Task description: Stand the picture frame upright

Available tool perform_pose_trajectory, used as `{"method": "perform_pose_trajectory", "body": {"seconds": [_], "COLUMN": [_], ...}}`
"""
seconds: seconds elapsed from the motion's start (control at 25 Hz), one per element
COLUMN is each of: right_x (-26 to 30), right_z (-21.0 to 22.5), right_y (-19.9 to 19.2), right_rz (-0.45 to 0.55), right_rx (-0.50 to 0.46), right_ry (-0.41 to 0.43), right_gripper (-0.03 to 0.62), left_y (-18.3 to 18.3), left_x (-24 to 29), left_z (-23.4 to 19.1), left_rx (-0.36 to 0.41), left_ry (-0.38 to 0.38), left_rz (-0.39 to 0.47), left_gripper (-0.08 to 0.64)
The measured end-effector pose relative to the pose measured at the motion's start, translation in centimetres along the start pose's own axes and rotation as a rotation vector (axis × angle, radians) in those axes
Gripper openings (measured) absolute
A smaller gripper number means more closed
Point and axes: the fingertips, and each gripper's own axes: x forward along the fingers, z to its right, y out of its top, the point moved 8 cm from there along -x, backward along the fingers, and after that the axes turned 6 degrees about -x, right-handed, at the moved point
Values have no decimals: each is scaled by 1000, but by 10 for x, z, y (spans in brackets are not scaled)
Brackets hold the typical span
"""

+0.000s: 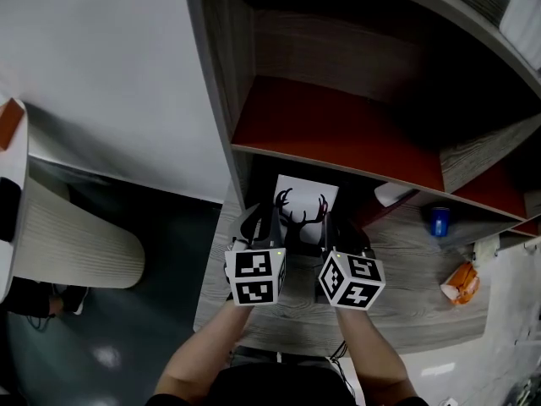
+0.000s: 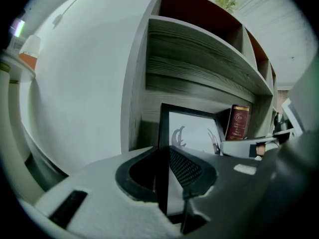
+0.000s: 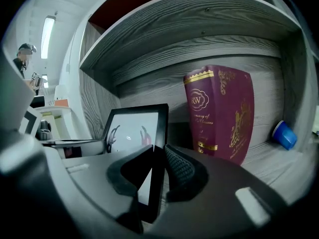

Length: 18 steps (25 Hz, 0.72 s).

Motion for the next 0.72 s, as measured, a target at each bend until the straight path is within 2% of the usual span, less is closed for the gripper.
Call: {"method": "perform_pose_trajectory", "body": {"seconds": [0.36,0.72], "right_x": [16,30], "right_z": [-2,-1], "right_y": [-3,-2], "right_rz": [27,64], "right_rx": [18,32], "right_ry": [-48,-114], "right_gripper": [69,66], "left_y": [2,0], "left_x": [14,26], "left_z": [-5,-7], "left_rx": [17,-11], "left_ry": [2,1], "left_rz": [44,63], "left_gripper": [66,66]}}
